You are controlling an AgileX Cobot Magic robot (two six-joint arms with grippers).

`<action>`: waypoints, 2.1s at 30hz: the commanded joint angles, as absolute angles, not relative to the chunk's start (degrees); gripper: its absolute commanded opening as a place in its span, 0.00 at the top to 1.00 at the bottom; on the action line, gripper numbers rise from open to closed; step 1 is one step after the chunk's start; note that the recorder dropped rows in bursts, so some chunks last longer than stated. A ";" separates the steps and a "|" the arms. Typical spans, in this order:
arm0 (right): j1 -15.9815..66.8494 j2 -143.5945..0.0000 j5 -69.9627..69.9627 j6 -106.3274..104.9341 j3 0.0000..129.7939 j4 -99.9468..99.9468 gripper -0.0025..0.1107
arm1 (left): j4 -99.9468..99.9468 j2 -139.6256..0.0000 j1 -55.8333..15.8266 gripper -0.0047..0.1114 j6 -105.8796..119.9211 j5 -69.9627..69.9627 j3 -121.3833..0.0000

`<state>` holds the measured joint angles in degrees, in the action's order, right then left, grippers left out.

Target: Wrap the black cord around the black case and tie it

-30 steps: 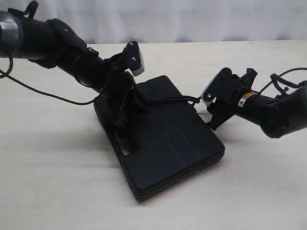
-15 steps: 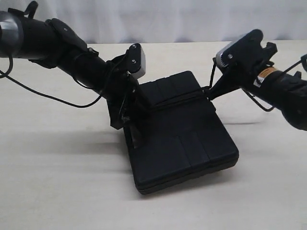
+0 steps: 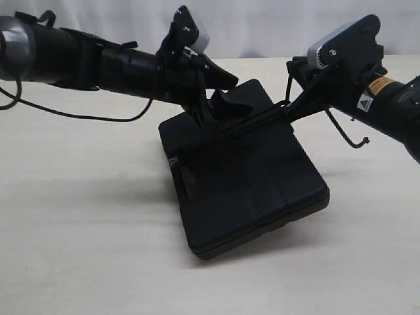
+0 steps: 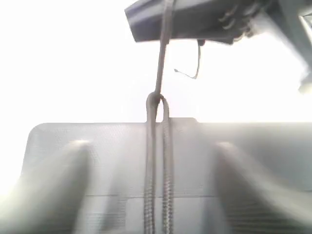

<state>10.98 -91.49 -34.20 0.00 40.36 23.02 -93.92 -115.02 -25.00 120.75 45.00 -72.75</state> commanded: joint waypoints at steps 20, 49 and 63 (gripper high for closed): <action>10.71 -84.68 -33.96 2.61 40.47 20.19 0.94 | -66.39 -119.48 -30.68 0.96 115.89 27.30 -72.78; -4.02 -99.14 -39.68 -47.19 39.18 -35.05 0.34 | -57.74 -119.48 -30.56 0.96 107.66 24.70 -72.78; -4.17 -99.14 -46.26 -50.93 39.18 -60.23 0.31 | -57.63 -119.48 -30.56 0.96 107.66 24.34 -72.78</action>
